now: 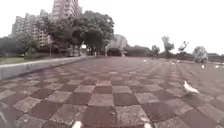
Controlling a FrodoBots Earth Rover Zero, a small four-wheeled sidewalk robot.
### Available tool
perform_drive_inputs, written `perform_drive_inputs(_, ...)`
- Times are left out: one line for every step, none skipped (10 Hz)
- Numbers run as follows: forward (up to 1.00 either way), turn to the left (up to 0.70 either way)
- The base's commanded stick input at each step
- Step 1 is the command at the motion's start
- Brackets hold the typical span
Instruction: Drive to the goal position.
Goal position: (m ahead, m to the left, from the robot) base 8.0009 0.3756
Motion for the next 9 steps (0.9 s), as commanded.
perform_drive_inputs(0.50, 0.00)
perform_drive_inputs(0.50, 0.00)
perform_drive_inputs(0.50, 0.00)
perform_drive_inputs(0.50, 0.00)
perform_drive_inputs(0.50, 0.00)
perform_drive_inputs(0.50, 0.00)
perform_drive_inputs(0.50, 0.00)
perform_drive_inputs(0.50, 0.50)
perform_drive_inputs(0.50, 0.50)
